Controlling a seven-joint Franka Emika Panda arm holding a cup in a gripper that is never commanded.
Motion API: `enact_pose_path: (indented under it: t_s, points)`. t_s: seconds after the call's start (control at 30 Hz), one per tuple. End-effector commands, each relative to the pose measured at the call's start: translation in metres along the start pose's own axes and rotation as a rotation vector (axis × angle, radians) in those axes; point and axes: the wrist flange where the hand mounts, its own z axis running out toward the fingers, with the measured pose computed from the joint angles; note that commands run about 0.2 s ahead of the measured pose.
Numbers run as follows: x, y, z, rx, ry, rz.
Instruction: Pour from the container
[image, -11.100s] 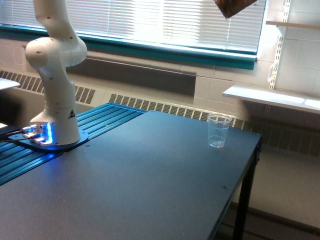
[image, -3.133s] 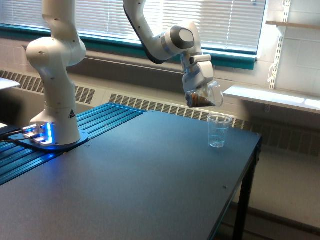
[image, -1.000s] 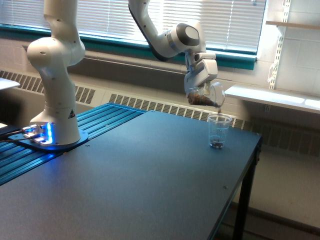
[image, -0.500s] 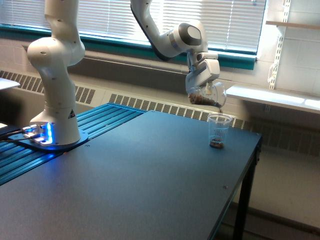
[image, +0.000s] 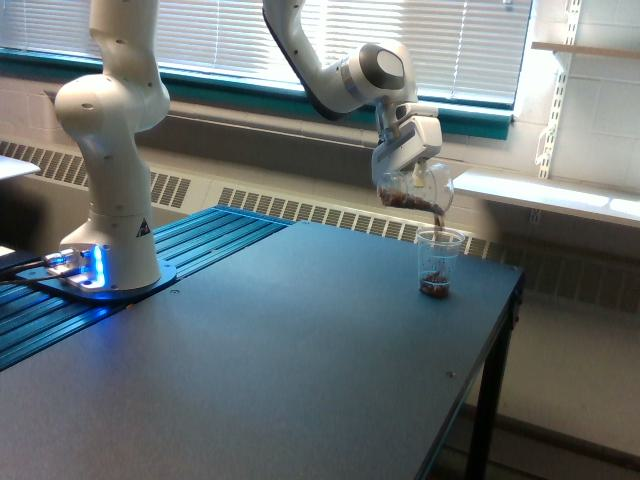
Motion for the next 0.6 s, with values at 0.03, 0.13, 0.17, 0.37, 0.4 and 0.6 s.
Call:
enact_pose_path:
  t_s: [0.03,0.13,0.17,0.37,0.4,0.6]
  points:
    - [0.002,-0.0024,-0.0054,-0.005,-0.001,-0.025]
    - [0.0024,-0.0026,-0.0061,-0.01,-0.003,-0.034]
    - [0.0023,-0.0027,-0.0058,-0.01,-0.004,-0.036]
    - [0.002,-0.0022,-0.0046,-0.019,-0.01,-0.044]
    - [0.0019,-0.0021,-0.0045,-0.02,-0.011,-0.046]
    - [0.0016,-0.0019,-0.0038,-0.027,-0.018,-0.054]
